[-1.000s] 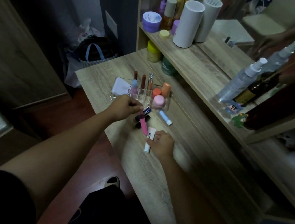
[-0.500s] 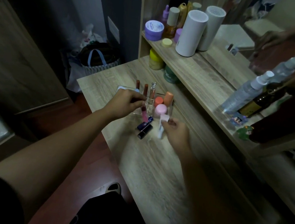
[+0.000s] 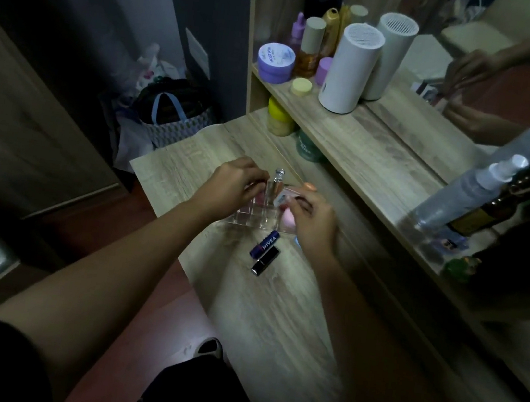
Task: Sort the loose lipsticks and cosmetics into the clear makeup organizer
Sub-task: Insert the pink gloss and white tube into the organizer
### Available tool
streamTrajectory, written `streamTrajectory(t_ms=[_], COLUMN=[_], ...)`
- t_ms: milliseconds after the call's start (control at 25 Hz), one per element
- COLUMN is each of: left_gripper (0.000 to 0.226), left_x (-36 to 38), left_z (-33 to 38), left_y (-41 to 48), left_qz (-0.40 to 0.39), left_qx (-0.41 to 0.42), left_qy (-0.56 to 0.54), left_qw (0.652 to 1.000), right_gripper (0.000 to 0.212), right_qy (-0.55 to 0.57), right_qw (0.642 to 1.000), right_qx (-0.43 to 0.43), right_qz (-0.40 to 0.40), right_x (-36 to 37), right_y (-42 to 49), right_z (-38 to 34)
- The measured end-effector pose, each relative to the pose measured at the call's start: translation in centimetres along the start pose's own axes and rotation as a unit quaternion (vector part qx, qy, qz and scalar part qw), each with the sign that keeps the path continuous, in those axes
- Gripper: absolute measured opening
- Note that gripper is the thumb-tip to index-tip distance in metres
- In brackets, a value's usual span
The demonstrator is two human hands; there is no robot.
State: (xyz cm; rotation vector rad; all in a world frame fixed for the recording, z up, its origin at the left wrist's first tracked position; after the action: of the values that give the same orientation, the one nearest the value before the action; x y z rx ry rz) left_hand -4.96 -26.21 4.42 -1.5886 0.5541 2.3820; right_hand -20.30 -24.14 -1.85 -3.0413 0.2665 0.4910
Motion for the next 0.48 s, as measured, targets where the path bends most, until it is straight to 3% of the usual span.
streamTrajectory(t_ms=[240,480], left_gripper=[0.023,0.02], left_x=[1.7,3.0], left_z=[-0.3,-1.3], left_y=[0.7,0.9], left_qz=[-0.04,-0.06], left_qx=[0.04,0.022], left_qy=[0.027,0.055], left_qw=[0.998,0.996], right_gripper=[0.024,0.019], right_qy=[0.001,-0.027], right_qw=[1.0,0.999], right_qx=[-0.01,0.016], right_qz=[-0.02,-0.011], right_x=[1.5,2.3], right_y=[1.0,1.3], right_z=[0.6,1.8])
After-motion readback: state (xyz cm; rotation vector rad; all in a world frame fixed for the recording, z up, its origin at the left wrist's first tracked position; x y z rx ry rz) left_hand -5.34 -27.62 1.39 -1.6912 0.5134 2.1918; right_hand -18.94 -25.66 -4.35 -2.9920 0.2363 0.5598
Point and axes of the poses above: each hand's wrist, its own y-axis towards the middle knuckle, its own x-axis out of the palm, z = x × y, the point moved 9 cm from there along y, towards the middle knuckle, and after that the axes turned 7 degrees about y, right-handed, at the moved point
